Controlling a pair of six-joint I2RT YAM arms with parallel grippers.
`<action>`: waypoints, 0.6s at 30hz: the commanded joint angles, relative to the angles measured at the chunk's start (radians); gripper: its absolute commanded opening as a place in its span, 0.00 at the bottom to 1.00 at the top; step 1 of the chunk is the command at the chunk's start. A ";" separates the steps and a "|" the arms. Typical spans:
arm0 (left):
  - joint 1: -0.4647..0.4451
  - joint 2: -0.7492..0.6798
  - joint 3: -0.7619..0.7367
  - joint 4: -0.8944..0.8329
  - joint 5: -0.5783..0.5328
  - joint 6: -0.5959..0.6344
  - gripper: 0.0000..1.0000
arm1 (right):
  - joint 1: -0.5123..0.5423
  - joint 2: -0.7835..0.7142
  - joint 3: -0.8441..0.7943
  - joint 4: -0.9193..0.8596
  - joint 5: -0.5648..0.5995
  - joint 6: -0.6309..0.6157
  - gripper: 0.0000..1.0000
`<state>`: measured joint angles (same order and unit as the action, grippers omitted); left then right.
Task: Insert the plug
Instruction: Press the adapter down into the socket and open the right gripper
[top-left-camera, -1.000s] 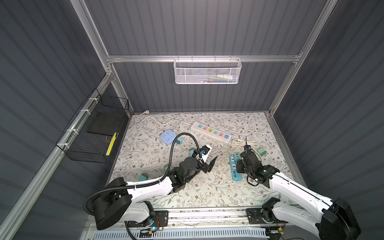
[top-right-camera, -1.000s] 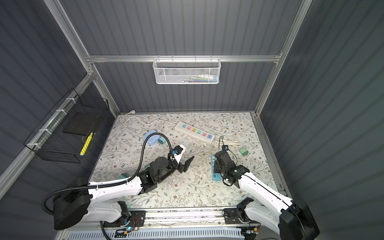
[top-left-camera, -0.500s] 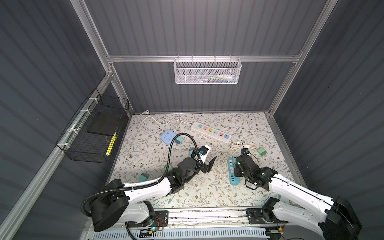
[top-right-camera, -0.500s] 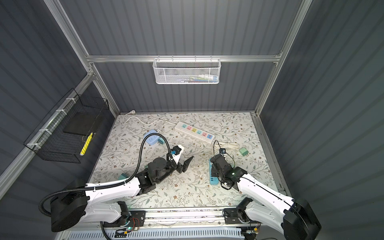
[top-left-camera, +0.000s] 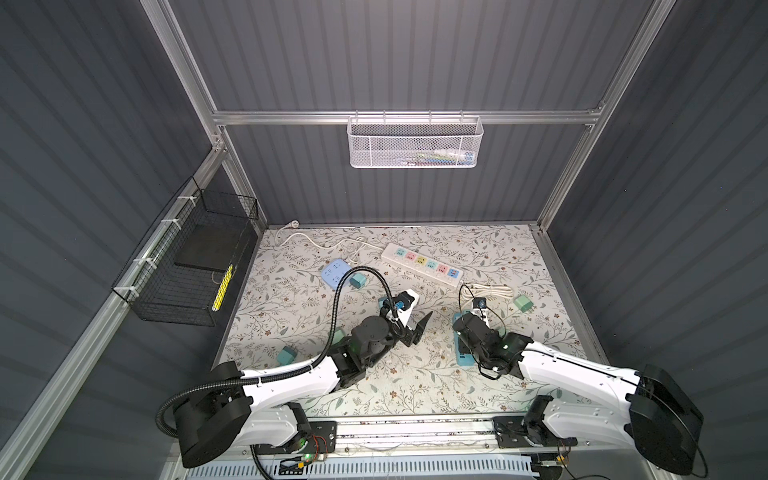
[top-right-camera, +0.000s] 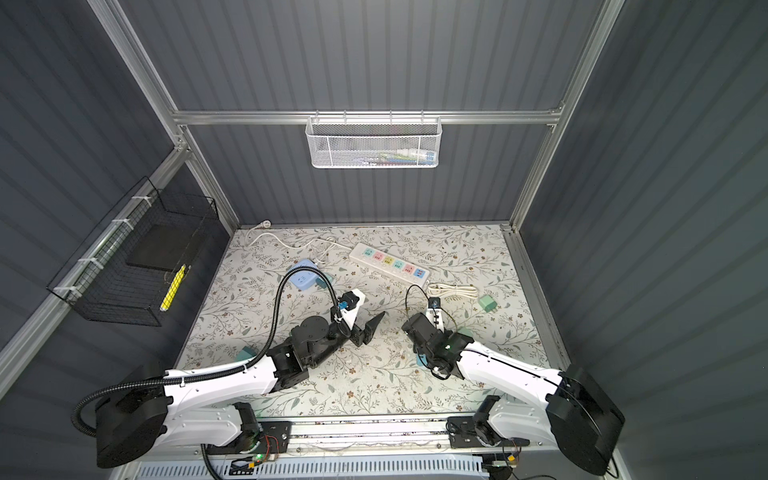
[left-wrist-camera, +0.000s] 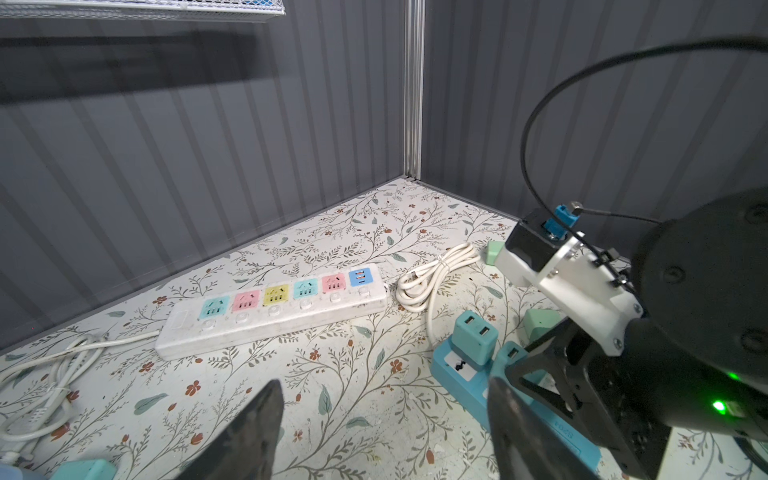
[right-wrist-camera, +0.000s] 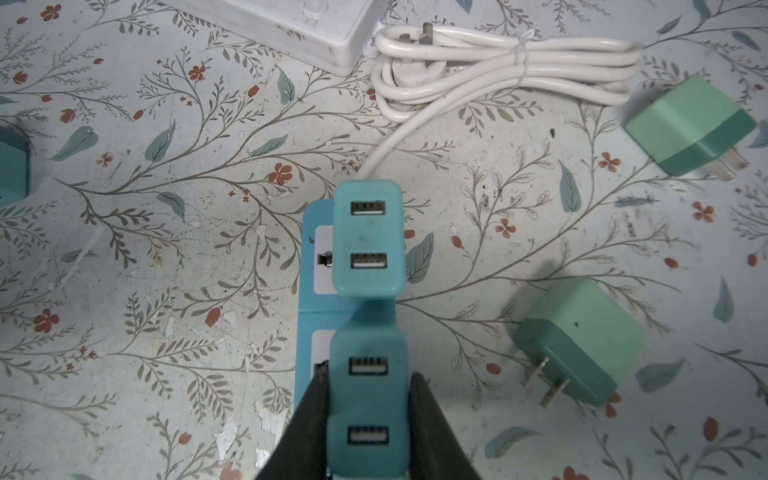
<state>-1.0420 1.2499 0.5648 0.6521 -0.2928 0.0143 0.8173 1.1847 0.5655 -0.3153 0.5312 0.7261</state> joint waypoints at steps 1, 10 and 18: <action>-0.001 -0.024 -0.019 0.027 -0.016 -0.011 0.77 | 0.006 0.047 -0.049 -0.022 -0.073 0.041 0.18; -0.001 -0.038 -0.016 0.018 -0.014 -0.010 0.77 | -0.005 -0.017 0.061 -0.095 -0.071 -0.044 0.45; -0.001 -0.074 -0.006 -0.006 -0.019 -0.017 0.80 | -0.082 -0.059 0.148 -0.149 -0.129 -0.111 0.68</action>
<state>-1.0420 1.1988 0.5598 0.6502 -0.2966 0.0139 0.7525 1.1336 0.6922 -0.4038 0.4297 0.6460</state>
